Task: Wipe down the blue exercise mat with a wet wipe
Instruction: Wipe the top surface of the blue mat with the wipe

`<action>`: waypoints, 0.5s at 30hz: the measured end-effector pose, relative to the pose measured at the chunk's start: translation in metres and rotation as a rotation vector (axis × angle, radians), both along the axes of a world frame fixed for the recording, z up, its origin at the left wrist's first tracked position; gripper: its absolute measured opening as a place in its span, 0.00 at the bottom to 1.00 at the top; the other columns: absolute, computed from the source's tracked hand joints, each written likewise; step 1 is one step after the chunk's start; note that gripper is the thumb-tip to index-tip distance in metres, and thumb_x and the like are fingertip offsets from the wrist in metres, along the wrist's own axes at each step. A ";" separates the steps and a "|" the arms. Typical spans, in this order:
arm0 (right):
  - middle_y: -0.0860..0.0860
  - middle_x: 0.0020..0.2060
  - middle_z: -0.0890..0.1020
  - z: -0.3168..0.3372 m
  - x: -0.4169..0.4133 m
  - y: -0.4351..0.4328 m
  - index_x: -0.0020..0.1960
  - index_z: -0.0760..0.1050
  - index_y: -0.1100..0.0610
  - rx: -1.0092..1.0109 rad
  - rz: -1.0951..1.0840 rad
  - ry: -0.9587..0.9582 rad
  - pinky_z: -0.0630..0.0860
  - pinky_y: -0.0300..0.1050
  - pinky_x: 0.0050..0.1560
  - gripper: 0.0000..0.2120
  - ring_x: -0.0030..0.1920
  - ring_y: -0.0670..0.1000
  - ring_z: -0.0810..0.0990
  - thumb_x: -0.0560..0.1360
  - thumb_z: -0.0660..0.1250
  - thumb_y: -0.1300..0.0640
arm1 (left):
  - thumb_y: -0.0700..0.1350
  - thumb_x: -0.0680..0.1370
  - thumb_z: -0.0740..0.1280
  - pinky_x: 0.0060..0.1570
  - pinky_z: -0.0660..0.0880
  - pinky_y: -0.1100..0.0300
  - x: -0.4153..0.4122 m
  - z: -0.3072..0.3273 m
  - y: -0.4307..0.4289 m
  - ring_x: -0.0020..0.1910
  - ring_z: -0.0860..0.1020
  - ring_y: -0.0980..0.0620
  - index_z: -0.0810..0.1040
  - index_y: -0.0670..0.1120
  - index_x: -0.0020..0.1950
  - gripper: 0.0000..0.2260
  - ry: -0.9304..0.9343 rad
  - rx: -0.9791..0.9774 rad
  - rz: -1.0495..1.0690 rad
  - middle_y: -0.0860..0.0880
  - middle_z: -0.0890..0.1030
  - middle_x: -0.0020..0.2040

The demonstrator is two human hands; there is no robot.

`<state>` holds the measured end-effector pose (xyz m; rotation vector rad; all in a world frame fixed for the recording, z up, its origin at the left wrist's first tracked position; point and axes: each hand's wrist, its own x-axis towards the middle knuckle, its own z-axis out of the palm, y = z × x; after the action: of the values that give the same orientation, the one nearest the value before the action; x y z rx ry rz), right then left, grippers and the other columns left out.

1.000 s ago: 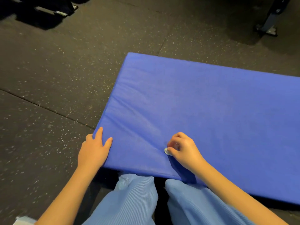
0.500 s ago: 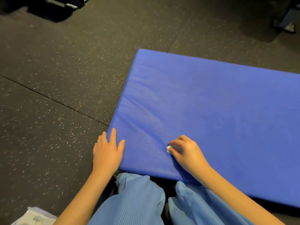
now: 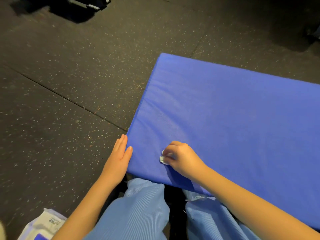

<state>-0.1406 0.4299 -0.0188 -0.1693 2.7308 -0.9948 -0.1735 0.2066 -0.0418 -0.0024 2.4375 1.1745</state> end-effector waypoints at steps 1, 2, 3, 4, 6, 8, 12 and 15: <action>0.55 0.47 0.79 0.000 -0.008 -0.018 0.48 0.81 0.59 -0.036 0.040 0.005 0.74 0.50 0.47 0.07 0.46 0.57 0.79 0.74 0.71 0.55 | 0.45 0.84 0.52 0.67 0.44 0.71 -0.001 -0.001 0.000 0.74 0.48 0.63 0.52 0.47 0.78 0.22 -0.013 0.034 0.012 0.62 0.51 0.72; 0.55 0.45 0.79 -0.001 -0.015 -0.035 0.47 0.82 0.59 -0.062 0.100 0.011 0.74 0.51 0.47 0.07 0.45 0.58 0.79 0.74 0.71 0.56 | 0.44 0.84 0.52 0.68 0.45 0.71 -0.001 -0.002 -0.001 0.74 0.49 0.63 0.53 0.46 0.78 0.22 -0.024 0.071 0.035 0.61 0.52 0.72; 0.56 0.44 0.79 0.000 -0.017 -0.048 0.46 0.82 0.60 -0.073 0.169 0.017 0.75 0.52 0.46 0.06 0.43 0.58 0.79 0.73 0.72 0.57 | 0.43 0.84 0.52 0.68 0.47 0.70 -0.001 -0.003 -0.002 0.74 0.52 0.62 0.55 0.46 0.77 0.21 -0.036 0.116 0.073 0.60 0.54 0.72; 0.56 0.43 0.79 0.001 -0.017 -0.054 0.45 0.82 0.60 -0.072 0.240 0.018 0.75 0.52 0.44 0.05 0.42 0.58 0.79 0.73 0.71 0.58 | 0.42 0.84 0.53 0.70 0.50 0.68 -0.001 -0.005 -0.004 0.74 0.55 0.61 0.57 0.46 0.77 0.20 -0.054 0.173 0.126 0.59 0.57 0.73; 0.55 0.41 0.79 0.001 -0.011 -0.049 0.43 0.82 0.59 -0.071 0.322 0.004 0.76 0.51 0.41 0.05 0.41 0.57 0.79 0.73 0.70 0.57 | 0.44 0.84 0.54 0.71 0.55 0.65 -0.001 -0.008 -0.008 0.71 0.62 0.62 0.62 0.47 0.75 0.19 -0.094 0.281 0.229 0.57 0.63 0.73; 0.54 0.41 0.80 0.003 -0.004 -0.033 0.41 0.81 0.58 -0.044 0.307 -0.005 0.76 0.49 0.39 0.08 0.40 0.57 0.79 0.73 0.68 0.54 | 0.47 0.84 0.56 0.72 0.58 0.62 -0.002 -0.010 -0.010 0.69 0.65 0.63 0.66 0.49 0.74 0.18 -0.125 0.342 0.285 0.58 0.66 0.72; 0.59 0.39 0.77 -0.001 -0.022 -0.043 0.41 0.78 0.63 0.073 0.246 0.090 0.72 0.52 0.36 0.12 0.39 0.62 0.77 0.75 0.66 0.55 | 0.52 0.83 0.58 0.69 0.67 0.57 -0.007 -0.011 -0.012 0.66 0.72 0.60 0.72 0.53 0.71 0.17 -0.208 0.421 0.362 0.57 0.73 0.68; 0.59 0.43 0.78 0.004 -0.048 -0.087 0.44 0.78 0.64 0.026 0.212 0.104 0.70 0.50 0.40 0.08 0.41 0.60 0.76 0.76 0.67 0.59 | 0.58 0.79 0.60 0.57 0.71 0.66 -0.008 -0.001 -0.009 0.59 0.75 0.60 0.74 0.54 0.66 0.18 -0.228 0.493 0.371 0.55 0.75 0.65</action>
<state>-0.1889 0.3429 -0.0149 -0.5082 2.7431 -0.9146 -0.1814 0.1972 -0.0430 -0.4309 1.9455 1.8012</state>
